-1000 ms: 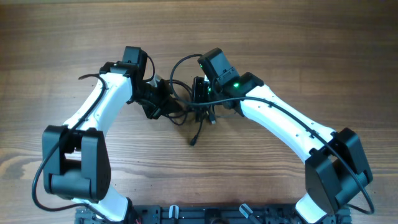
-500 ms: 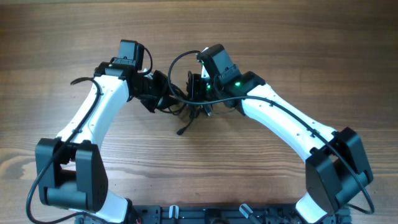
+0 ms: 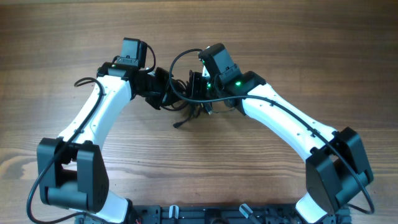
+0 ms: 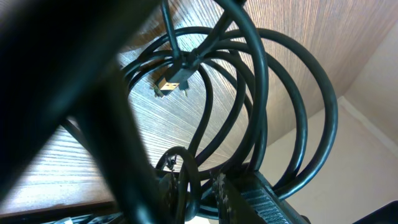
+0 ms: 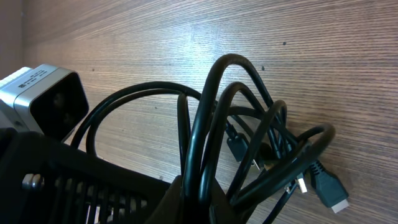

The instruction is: Untangle cables

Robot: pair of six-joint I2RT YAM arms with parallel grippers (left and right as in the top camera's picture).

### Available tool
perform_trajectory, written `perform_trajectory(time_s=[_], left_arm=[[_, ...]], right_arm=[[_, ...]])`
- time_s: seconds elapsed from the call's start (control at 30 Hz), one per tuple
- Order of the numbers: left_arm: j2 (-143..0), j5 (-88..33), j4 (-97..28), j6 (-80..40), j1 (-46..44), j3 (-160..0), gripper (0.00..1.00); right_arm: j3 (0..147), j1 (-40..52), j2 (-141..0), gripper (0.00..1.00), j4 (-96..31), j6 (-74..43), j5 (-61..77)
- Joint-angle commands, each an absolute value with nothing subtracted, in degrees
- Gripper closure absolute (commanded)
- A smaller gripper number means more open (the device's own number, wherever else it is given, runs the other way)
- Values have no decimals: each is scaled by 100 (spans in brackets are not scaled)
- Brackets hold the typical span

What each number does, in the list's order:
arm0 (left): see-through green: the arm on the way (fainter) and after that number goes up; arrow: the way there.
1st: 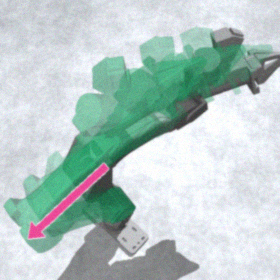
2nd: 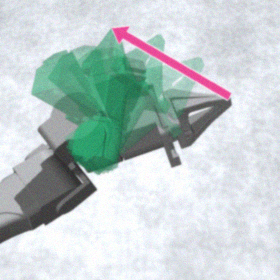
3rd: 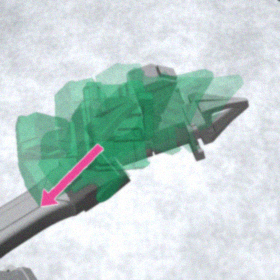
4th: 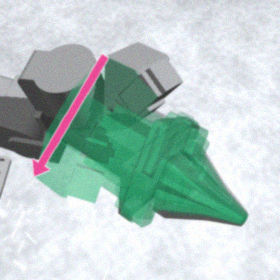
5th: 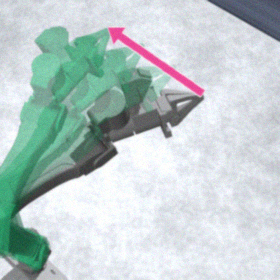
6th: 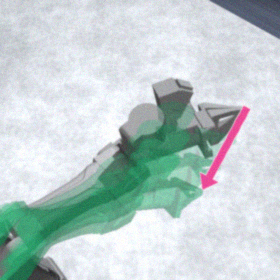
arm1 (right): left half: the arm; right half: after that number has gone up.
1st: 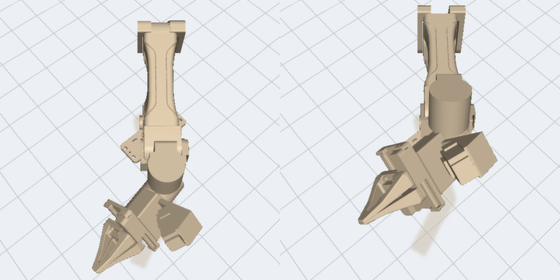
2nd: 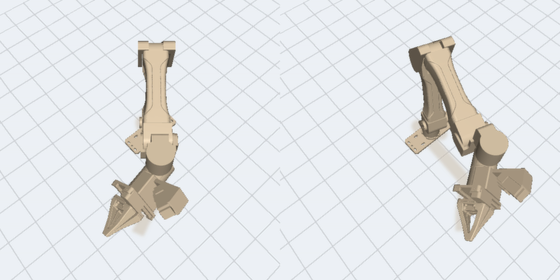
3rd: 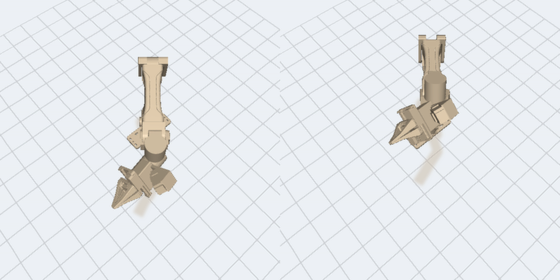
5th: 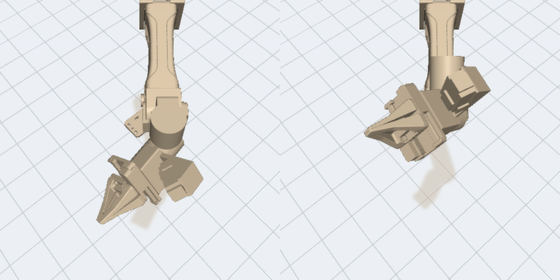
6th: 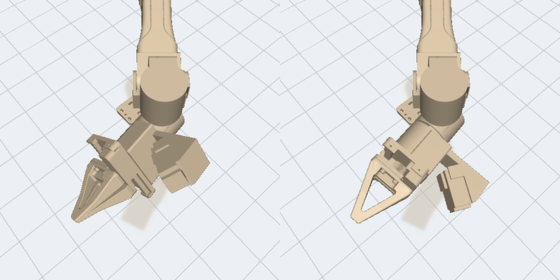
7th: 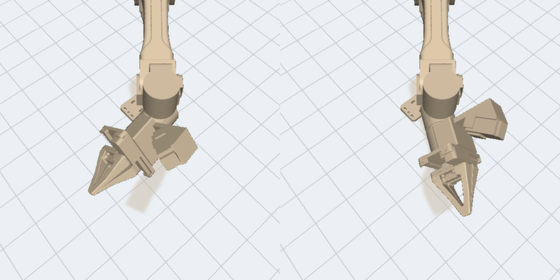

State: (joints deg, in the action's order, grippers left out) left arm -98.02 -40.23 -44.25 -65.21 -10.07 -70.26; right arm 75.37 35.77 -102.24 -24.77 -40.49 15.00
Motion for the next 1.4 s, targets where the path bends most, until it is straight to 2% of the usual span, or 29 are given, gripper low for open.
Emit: perform_trajectory(time_s=[0.0,0.47,0.63,0.73,0.87,1.17,1.37], left_arm=[[-9706,-4174,-4368,-6189,-1109,-7137,79],[-9618,-4497,-4128,-5266,-1022,-7137,79],[-9264,-4442,-3763,-5273,-996,-7137,76],[-9002,-4007,-3758,-5315,-996,-7137,72],[-8838,-3780,-3846,-5339,-996,-7137,67],[-8840,-3363,-4370,-5607,-1100,-7137,67],[-8947,-3203,-5024,-5798,-1404,-7126,64]], right_arm=[[7535,3590,-10328,96,-2486,-4099,1332],[7535,3590,-10331,95,-2729,-4204,386],[7535,3590,-10331,94,-2731,-4198,388],[7535,3590,-10331,93,-2729,-4195,388],[7535,3590,-10331,93,-2722,-4202,388],[7535,3590,-10331,92,-2630,-4224,635],[7535,3544,-10331,93,-2615,-4803,1072]])
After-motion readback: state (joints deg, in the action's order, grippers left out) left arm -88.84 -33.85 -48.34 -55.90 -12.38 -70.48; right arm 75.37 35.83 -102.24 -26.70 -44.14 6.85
